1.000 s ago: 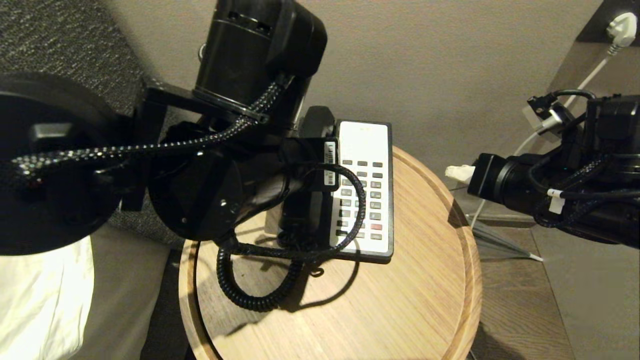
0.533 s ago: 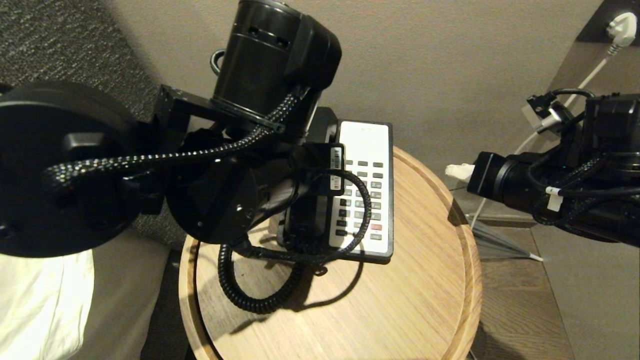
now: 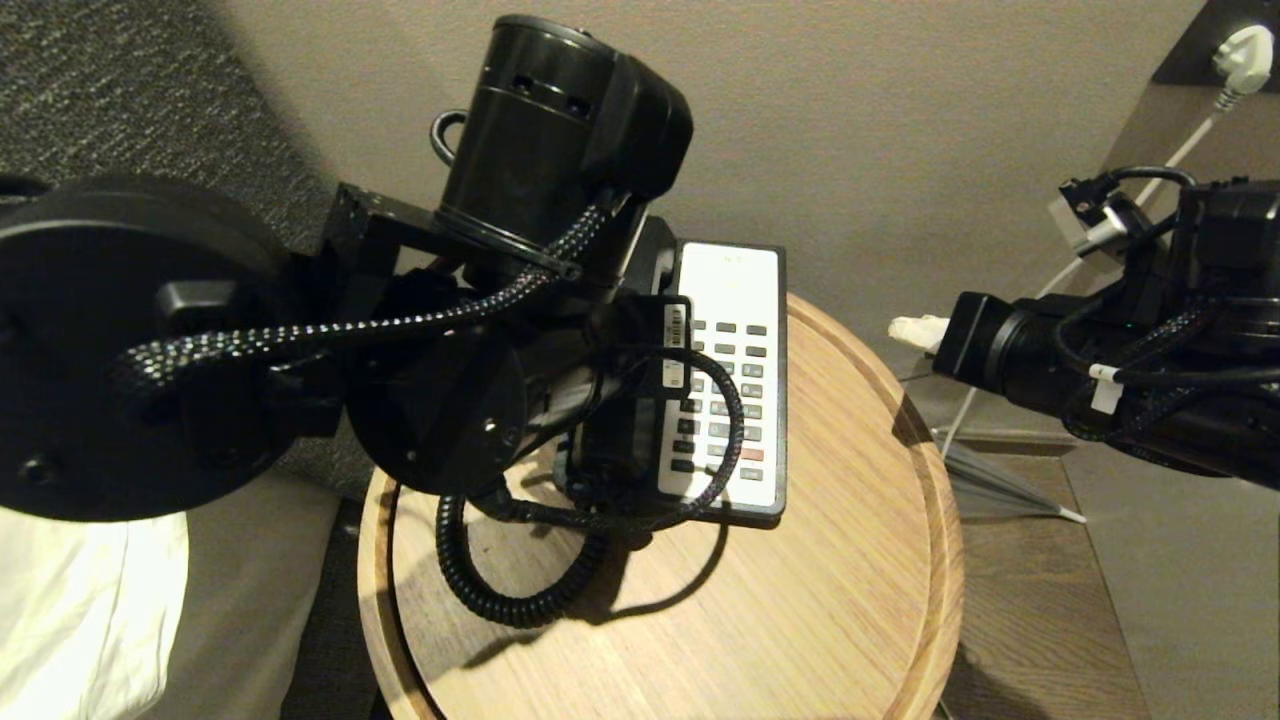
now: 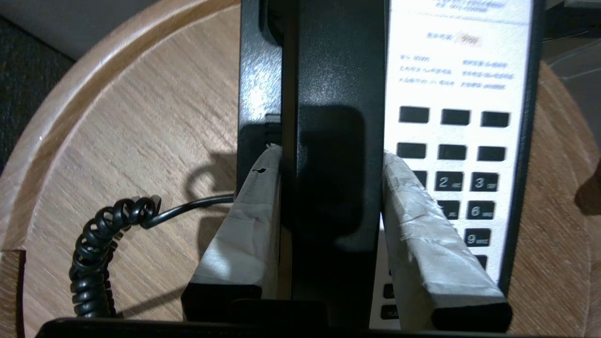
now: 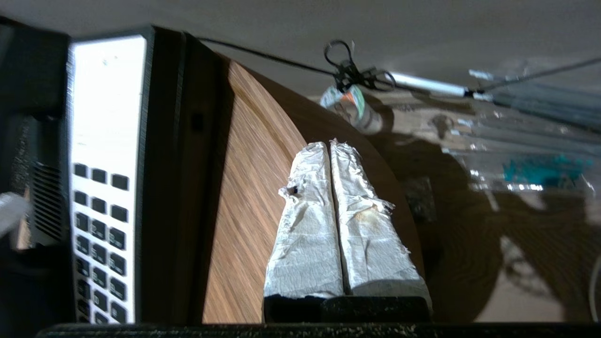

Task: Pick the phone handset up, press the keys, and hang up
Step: Put the handset back

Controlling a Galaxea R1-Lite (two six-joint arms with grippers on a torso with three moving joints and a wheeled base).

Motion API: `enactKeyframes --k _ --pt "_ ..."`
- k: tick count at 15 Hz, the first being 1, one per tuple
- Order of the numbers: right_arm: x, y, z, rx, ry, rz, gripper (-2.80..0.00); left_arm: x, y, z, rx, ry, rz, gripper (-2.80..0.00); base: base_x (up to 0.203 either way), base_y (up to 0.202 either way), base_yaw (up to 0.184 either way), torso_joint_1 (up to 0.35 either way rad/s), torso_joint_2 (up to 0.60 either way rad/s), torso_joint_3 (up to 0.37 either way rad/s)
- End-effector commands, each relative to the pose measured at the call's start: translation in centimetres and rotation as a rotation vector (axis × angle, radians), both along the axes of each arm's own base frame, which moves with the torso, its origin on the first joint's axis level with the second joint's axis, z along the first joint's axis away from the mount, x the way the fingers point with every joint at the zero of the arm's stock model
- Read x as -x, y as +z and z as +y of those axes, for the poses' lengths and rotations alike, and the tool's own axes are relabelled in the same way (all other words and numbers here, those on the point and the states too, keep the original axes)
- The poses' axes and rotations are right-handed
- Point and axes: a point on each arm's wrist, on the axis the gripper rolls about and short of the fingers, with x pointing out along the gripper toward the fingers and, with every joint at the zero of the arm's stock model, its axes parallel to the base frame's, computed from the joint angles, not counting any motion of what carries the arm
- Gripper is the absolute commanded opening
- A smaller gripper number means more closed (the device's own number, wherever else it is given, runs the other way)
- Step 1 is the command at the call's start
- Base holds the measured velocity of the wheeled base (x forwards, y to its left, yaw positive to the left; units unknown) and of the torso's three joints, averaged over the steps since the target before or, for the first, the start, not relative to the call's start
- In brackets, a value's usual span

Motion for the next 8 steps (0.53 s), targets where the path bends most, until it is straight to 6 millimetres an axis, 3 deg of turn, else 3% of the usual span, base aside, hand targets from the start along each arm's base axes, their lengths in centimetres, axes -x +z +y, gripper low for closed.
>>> enactKeyframes --k 1,5,6,8 --pt "-0.13 -0.05 0.08 -0.002 0.000 -0.006 -2.80 0.03 -0.29 0.13 -0.003 0.009 0.012 -2.80 0.000 0.000 0.000 0.000 0.00 0.000" --pt "-0.13 -0.05 0.10 -0.001 0.005 -0.006 -2.80 0.06 -0.75 0.21 -0.024 0.015 0.024 -2.80 0.000 0.000 0.000 0.000 0.00 0.000" --pt "-0.13 -0.05 0.10 -0.002 0.007 -0.006 -2.80 0.06 -0.65 0.18 -0.016 0.016 0.021 0.00 0.000 0.000 0.000 0.000 0.00 0.000" --pt "-0.11 -0.05 0.13 -0.002 0.008 -0.006 -2.80 0.05 -0.54 0.20 -0.009 0.020 0.014 0.00 0.000 0.000 0.000 0.000 0.00 0.000"
